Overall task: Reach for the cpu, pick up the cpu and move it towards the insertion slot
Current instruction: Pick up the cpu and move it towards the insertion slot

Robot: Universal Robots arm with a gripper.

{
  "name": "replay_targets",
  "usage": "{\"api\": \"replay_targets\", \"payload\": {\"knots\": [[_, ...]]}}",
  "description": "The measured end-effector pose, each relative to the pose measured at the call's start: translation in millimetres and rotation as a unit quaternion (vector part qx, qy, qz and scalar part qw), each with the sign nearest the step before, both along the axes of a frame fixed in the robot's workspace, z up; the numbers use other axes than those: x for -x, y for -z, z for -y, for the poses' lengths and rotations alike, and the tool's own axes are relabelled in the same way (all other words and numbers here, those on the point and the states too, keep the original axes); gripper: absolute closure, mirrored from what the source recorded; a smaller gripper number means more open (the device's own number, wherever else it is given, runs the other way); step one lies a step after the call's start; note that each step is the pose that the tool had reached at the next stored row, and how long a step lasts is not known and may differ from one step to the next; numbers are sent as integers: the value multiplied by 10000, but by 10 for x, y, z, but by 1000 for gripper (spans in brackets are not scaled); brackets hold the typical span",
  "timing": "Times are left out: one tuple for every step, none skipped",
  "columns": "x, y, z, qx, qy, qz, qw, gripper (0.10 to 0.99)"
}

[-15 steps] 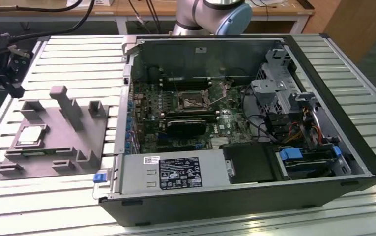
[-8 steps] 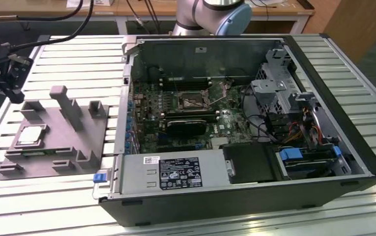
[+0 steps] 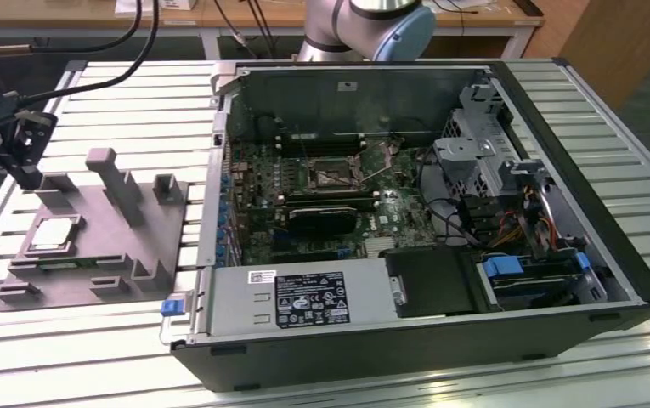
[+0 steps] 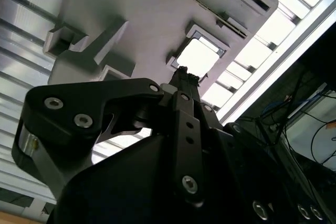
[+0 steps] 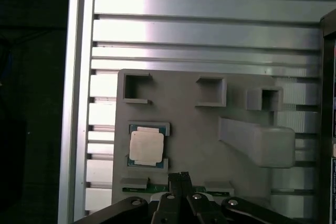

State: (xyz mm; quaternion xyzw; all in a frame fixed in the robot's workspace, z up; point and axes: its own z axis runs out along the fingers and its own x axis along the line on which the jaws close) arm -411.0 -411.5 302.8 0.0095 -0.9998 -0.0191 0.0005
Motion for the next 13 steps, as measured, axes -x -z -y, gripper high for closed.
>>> {"api": "replay_targets", "payload": {"knots": [[10,19,3,0,0,0,10000,980],[20,37,6,-1,0,1,10000,980],[27,55,10,0,-1,1,10000,980],[36,74,14,-1,-1,1,10000,980],[46,92,17,-1,0,2,10000,980],[57,109,19,-1,0,1,10000,980],[69,127,21,0,0,1,10000,980],[80,146,23,-1,0,1,10000,980],[92,164,23,-1,0,1,10000,980],[103,182,25,-1,-1,1,10000,980],[114,200,26,-1,0,1,10000,980],[125,218,27,-1,0,1,10000,980],[135,236,27,-1,0,1,10000,980]]}}
